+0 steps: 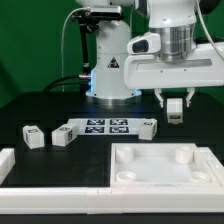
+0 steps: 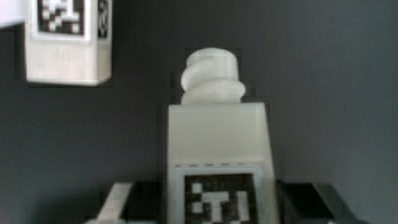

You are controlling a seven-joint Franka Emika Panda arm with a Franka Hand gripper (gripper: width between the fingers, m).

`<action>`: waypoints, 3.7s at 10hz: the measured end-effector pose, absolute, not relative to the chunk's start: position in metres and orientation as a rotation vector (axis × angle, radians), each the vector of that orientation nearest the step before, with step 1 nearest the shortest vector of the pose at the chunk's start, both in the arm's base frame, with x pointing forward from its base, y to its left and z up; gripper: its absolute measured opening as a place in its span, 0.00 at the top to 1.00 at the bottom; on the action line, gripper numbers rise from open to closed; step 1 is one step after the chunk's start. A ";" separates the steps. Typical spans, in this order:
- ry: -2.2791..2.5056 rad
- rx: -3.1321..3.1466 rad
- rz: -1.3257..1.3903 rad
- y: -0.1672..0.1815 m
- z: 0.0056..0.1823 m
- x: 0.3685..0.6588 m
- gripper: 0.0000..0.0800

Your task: Assemble one leg

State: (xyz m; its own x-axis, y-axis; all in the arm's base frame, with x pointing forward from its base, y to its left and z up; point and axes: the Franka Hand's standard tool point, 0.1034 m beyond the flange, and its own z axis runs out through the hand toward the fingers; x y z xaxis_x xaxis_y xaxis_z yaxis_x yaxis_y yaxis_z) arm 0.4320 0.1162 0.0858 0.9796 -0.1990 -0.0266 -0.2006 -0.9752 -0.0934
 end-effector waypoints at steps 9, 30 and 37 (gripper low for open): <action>0.045 -2.971 -0.498 0.133 0.097 0.468 0.64; -0.223 -2.938 -0.821 0.121 0.099 0.601 0.64; -0.222 -2.928 -0.911 0.113 0.075 0.614 0.64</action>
Offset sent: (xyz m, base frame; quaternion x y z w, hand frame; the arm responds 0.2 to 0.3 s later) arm 0.0000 0.0000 0.0000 0.0000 0.1790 0.0000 0.9838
